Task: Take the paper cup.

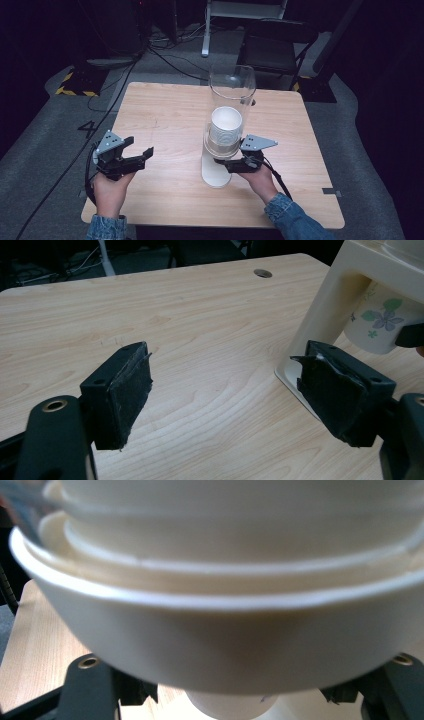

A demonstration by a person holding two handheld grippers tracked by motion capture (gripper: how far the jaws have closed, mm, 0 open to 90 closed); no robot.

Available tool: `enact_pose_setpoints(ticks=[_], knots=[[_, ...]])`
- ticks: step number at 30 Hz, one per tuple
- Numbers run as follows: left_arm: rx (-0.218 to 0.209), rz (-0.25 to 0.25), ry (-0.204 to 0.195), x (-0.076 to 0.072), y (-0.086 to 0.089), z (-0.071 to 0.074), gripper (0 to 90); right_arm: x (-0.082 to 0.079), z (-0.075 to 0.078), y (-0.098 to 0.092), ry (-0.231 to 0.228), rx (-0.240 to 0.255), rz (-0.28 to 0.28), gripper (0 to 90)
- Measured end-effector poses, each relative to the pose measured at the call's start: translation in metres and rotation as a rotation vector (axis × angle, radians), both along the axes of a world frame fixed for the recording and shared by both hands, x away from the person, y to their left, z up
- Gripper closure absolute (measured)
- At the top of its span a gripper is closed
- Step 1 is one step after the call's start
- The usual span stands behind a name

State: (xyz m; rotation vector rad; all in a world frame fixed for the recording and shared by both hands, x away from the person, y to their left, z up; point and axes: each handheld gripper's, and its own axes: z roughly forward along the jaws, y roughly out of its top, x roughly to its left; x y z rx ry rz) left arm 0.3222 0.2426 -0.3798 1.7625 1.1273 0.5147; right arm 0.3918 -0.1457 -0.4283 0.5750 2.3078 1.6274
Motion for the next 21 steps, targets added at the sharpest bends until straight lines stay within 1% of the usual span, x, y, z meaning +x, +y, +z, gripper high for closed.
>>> enact_pose_setpoints(ticks=[4, 14, 21], knots=[[-0.001, -0.001, 0.001, 0.0000, 0.0000, -0.0002, 21.2, -0.0005, -0.0008, 0.0000, -0.011, -0.006, -0.001, 32.1], [-0.004, -0.004, 0.003, 0.0000, 0.0009, -0.0002, 21.2, -0.0017, -0.0019, -0.0009, -0.006, -0.014, -0.001, 32.7], [-0.006, -0.005, 0.002, -0.0004, 0.0021, -0.0002, 21.2, -0.0015, -0.0020, -0.0026, -0.015, -0.027, -0.003, 32.8]])
